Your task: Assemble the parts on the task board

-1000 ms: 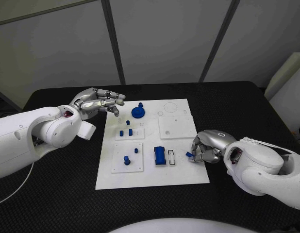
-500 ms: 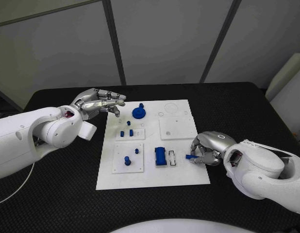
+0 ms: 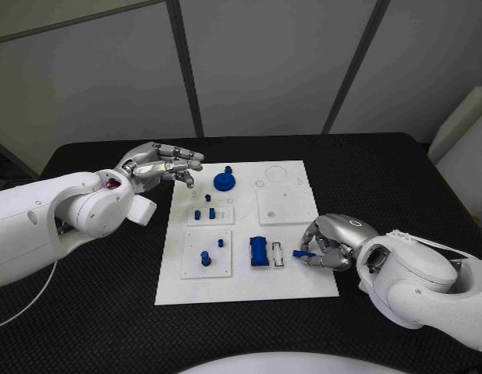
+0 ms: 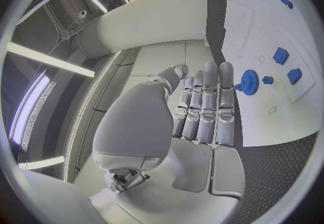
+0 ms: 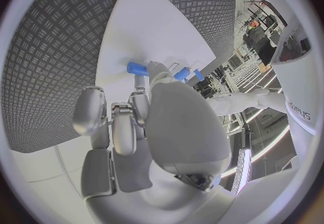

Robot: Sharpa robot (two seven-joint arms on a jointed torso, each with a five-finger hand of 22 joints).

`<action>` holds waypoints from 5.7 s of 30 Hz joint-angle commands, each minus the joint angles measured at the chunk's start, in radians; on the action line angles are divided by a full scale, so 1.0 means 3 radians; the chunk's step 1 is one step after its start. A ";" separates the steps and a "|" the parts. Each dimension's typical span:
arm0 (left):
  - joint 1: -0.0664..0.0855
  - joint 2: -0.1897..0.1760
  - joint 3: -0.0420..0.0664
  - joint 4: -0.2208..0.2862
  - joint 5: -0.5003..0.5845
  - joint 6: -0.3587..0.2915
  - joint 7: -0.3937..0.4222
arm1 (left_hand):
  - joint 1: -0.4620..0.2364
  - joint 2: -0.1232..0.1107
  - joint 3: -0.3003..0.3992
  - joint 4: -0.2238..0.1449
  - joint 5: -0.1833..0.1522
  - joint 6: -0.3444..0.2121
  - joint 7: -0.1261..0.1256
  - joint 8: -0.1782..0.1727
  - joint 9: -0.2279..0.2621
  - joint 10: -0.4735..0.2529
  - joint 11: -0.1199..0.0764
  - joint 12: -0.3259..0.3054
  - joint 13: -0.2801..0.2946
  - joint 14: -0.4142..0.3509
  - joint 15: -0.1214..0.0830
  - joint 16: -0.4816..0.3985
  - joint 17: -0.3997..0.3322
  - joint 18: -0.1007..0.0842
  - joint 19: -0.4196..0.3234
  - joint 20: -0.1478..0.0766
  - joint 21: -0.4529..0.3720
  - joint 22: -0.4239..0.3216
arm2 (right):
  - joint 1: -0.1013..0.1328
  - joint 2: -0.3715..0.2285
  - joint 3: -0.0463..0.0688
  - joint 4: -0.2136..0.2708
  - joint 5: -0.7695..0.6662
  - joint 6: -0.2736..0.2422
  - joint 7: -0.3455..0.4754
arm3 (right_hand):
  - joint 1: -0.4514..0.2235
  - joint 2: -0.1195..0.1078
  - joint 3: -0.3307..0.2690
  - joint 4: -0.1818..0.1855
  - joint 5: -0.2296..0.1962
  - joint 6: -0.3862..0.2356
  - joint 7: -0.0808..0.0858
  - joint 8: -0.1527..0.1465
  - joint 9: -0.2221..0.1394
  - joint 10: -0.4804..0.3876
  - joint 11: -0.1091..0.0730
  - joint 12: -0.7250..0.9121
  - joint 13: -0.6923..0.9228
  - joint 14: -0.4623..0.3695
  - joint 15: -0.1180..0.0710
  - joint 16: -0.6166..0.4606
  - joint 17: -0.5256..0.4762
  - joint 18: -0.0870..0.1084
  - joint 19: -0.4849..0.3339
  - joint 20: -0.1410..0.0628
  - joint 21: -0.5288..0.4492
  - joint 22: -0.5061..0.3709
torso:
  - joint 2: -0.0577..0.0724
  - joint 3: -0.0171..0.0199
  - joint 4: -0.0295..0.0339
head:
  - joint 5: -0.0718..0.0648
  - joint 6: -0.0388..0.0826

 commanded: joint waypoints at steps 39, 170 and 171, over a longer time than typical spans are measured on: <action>0.0004 0.0006 0.0002 0.0015 0.0008 0.0027 0.0007 | -0.0008 0.0025 -0.0019 0.0007 -0.0004 -0.0019 0.0002 0.0014 0.0003 -0.0026 -0.0005 0.0024 0.0005 -0.0010 0.0015 -0.0007 -0.0006 0.0021 0.0010 0.0017 -0.0010 -0.0007 | 0.0005 0.0389 0.0002 -0.0211 0.0520 -0.0009 -0.0066 | -0.0909 -0.0037 0.0154 0.0018 0.0508 0.0086 -0.0053 0.0070 0.0240 0.0087 -0.0052 0.0033 0.0105 0.0319 -0.0035 0.0039 0.0753 -0.0061 0.0056 -0.0013 0.0034 0.0043 | 0.0000 0.0002 -0.0005 | 0.0024 -0.0025; -0.0026 0.0010 0.0002 -0.0011 0.0012 -0.0009 0.0043 | -0.0017 0.0043 -0.0020 0.0022 -0.0004 -0.0032 0.0007 0.0021 0.0002 -0.0049 0.0000 0.0046 0.0003 -0.0016 0.0020 -0.0005 -0.0016 0.0019 0.0013 0.0019 -0.0023 -0.0020 | 0.0063 0.0223 0.0007 -0.0353 0.1440 -0.0483 0.1256 | -0.0535 0.0149 -0.0567 -0.0043 -0.0688 -0.0237 0.0082 -0.0067 0.0316 -0.0392 0.0067 -0.0867 -0.0452 0.0104 0.0057 -0.0477 -0.0004 0.0128 -0.0573 0.0054 -0.0780 -0.0829 | -0.0040 -0.0007 -0.0004 | 0.0019 0.0028; -0.0031 0.0012 0.0002 -0.0013 0.0029 -0.0034 0.0070 | -0.0024 0.0040 -0.0025 0.0026 -0.0005 -0.0032 0.0006 0.0023 0.0002 -0.0050 0.0000 0.0050 0.0003 -0.0017 0.0021 -0.0005 -0.0017 0.0018 0.0013 0.0021 -0.0026 -0.0022 | 0.0091 0.0231 0.0008 -0.0412 0.1605 -0.0488 0.1372 | -0.0487 0.0162 -0.0569 -0.0050 -0.0668 -0.0289 0.0107 -0.0121 0.0290 -0.0497 0.0084 -0.1070 -0.0598 0.0065 0.0071 -0.0587 -0.0140 0.0165 -0.0691 0.0071 -0.0945 -0.1003 | -0.0049 -0.0010 -0.0005 | 0.0016 0.0035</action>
